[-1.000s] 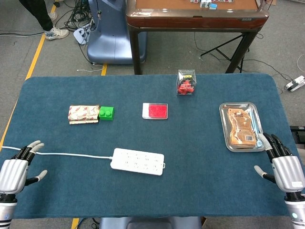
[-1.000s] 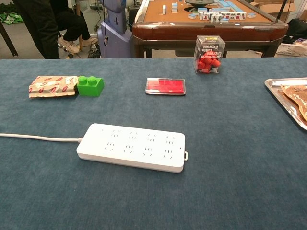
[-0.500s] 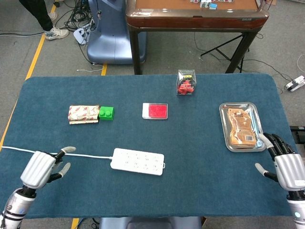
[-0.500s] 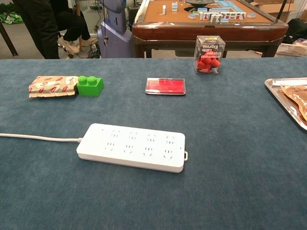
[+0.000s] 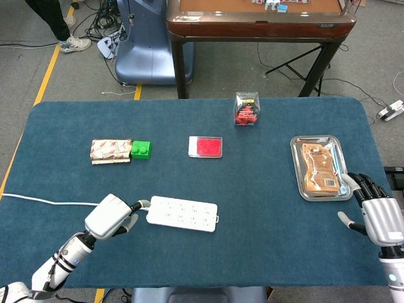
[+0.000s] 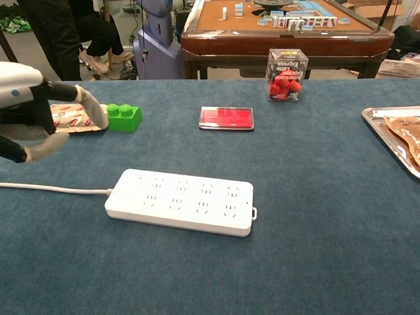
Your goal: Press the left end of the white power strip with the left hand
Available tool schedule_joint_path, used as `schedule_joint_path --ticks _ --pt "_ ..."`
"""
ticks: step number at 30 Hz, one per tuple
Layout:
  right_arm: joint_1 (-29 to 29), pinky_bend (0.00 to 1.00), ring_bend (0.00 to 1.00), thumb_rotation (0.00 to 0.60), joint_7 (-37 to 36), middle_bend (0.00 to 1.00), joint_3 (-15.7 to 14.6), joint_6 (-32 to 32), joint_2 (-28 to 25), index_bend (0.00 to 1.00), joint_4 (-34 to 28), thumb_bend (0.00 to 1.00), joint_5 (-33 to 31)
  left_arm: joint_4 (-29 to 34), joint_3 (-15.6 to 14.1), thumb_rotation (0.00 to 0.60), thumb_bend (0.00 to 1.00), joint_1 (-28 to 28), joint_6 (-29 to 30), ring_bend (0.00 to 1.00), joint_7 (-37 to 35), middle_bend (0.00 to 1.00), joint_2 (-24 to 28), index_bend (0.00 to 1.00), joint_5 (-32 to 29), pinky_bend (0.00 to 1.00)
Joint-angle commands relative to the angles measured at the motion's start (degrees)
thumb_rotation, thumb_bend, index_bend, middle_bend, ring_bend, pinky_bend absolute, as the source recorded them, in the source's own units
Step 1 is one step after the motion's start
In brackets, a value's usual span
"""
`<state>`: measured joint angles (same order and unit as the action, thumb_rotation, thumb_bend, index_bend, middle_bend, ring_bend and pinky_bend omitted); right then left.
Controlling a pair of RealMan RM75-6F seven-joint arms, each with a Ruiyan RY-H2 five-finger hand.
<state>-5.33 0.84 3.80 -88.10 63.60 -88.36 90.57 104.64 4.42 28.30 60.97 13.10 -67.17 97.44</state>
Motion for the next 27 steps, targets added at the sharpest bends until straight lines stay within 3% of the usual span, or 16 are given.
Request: schedule_joint_path --ticks 1,27 --pt "-0.18 0.32 0.14 0.6 0.08 0.17 0.12 0.32 -0.03 0.15 -0.01 0.16 -0.26 -0.5 0.3 0.6 0.58 1.55 -1.89 1.0 1.74 1.0 -1.43 0.36 -1.75 1.0" --pt "-1.14 0.34 0.14 0.6 2.24 0.17 0.47 1.28 -0.49 0.15 -2.15 0.16 -0.41 -3.85 -2.37 0.6 0.59 5.26 -7.91 1.0 12.47 1.0 -8.23 0.32 -11.55 1.0"
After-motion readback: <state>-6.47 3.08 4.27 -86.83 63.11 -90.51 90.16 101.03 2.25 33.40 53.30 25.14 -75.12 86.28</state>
